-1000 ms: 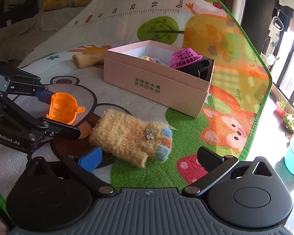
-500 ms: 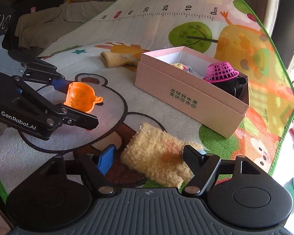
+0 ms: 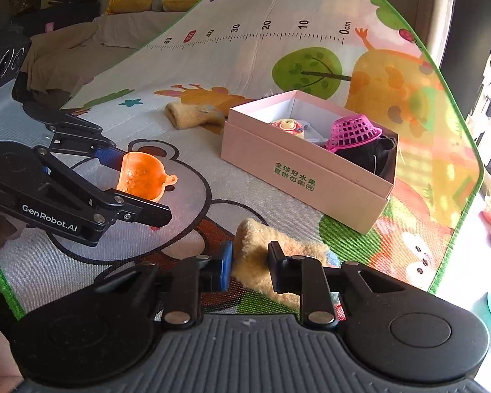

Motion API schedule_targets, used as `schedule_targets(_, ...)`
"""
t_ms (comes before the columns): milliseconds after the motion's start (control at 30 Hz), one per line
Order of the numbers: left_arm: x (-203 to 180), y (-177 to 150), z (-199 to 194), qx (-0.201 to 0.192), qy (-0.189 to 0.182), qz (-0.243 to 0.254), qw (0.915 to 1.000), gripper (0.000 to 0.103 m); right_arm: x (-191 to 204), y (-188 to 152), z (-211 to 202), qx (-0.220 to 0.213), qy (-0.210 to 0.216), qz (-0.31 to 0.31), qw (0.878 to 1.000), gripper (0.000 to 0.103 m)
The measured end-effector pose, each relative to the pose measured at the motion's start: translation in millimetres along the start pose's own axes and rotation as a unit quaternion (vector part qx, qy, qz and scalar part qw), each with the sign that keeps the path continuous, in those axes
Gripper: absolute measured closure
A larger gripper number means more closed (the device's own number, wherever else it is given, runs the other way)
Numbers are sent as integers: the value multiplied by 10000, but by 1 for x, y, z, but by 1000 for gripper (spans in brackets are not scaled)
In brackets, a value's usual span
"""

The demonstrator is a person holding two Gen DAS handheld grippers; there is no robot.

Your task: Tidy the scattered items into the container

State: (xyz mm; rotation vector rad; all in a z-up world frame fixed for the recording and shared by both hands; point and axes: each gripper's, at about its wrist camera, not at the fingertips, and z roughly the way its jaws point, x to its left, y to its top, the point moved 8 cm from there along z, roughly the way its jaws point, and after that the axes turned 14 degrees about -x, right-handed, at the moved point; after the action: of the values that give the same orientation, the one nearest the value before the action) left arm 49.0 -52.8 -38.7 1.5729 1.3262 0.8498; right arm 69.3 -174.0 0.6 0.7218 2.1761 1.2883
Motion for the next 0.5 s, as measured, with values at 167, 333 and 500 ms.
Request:
schedule_targets(167, -8, 16, -3, -157, -124, 233, 9995, 39, -14, 17, -19, -259, -145, 103, 9995, 87)
schedule_targets(333, -18, 33, -5, -299, -247, 534, 9978, 39, -25, 35, -33, -462, -211, 184, 9985, 91)
schedule_targets(500, -24, 58, -3, -486, -338, 874, 9944, 39, -37, 57, -39, -684, -354, 95, 9970, 103)
